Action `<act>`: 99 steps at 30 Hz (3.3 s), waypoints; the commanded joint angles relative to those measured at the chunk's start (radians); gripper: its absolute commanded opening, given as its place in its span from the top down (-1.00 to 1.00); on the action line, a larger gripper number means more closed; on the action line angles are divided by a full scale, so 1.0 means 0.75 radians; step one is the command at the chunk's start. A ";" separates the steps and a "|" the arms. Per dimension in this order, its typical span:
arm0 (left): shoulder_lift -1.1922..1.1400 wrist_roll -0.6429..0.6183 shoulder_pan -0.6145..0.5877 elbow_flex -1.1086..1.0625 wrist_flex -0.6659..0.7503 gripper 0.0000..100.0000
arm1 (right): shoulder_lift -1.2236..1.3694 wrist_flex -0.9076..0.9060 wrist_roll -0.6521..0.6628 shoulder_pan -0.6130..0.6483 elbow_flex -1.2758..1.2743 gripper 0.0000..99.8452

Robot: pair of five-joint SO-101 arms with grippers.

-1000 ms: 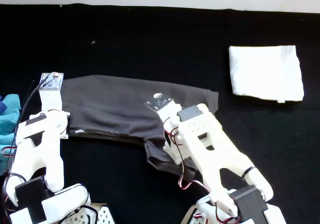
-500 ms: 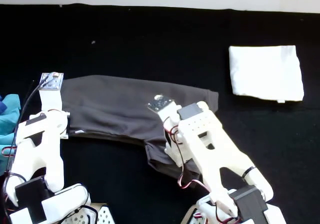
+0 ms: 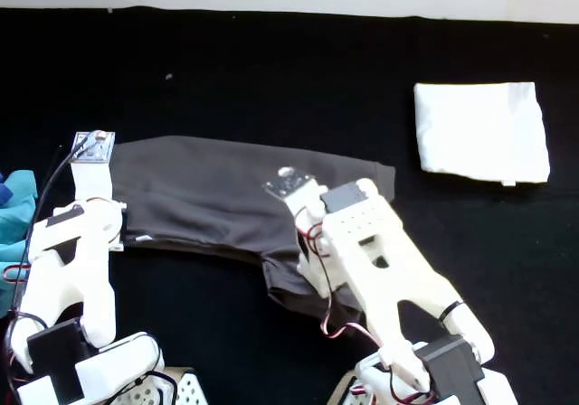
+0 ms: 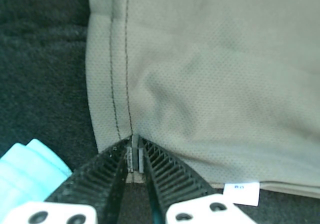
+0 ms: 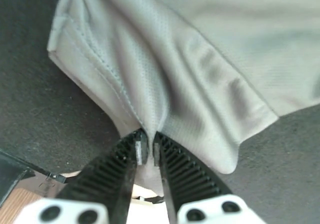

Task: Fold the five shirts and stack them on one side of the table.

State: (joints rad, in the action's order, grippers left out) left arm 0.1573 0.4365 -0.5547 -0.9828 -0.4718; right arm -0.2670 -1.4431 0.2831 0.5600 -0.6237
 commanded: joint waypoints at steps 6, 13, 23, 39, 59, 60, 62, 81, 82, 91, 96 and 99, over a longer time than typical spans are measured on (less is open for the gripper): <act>-0.001 0.008 0.005 -0.001 0.039 0.98 | -0.015 -0.044 0.016 -0.011 0.038 0.97; -0.001 0.008 0.005 -0.001 0.039 0.98 | -0.015 0.095 0.010 -0.011 -0.193 0.80; -0.001 0.008 0.005 -0.001 0.039 0.98 | -0.017 0.179 0.012 -0.015 -0.234 0.81; -0.001 0.008 0.005 -0.001 0.039 0.98 | -0.066 0.132 0.014 -0.009 -0.226 0.99; -0.001 0.008 0.005 -0.001 0.039 0.98 | -0.379 0.285 0.010 0.261 -0.447 0.65; -0.001 0.008 0.005 -0.001 0.039 0.98 | -0.379 0.298 0.010 0.275 -0.447 0.65; -0.001 0.008 0.005 -0.001 0.039 0.98 | -0.377 0.314 0.010 0.283 -0.443 0.65; -0.001 0.008 0.005 -0.001 0.039 0.98 | -0.238 0.345 0.014 0.062 -0.347 0.99; -0.001 0.008 0.005 -0.001 0.039 0.98 | -0.255 0.328 0.014 0.062 -0.328 0.98; -0.001 0.008 0.005 -0.001 0.039 0.98 | -0.292 0.312 0.014 0.062 -0.308 0.98; -0.001 0.008 0.005 -0.001 0.039 0.98 | -0.285 0.312 0.012 0.071 -0.320 0.88; -0.001 0.008 0.005 -0.001 0.039 0.98 | -0.285 0.314 0.014 0.066 -0.326 0.82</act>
State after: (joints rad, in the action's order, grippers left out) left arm 0.1573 0.4365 -0.5547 -0.9828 -0.4718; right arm -0.4496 -1.2006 0.2831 0.6199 -0.8968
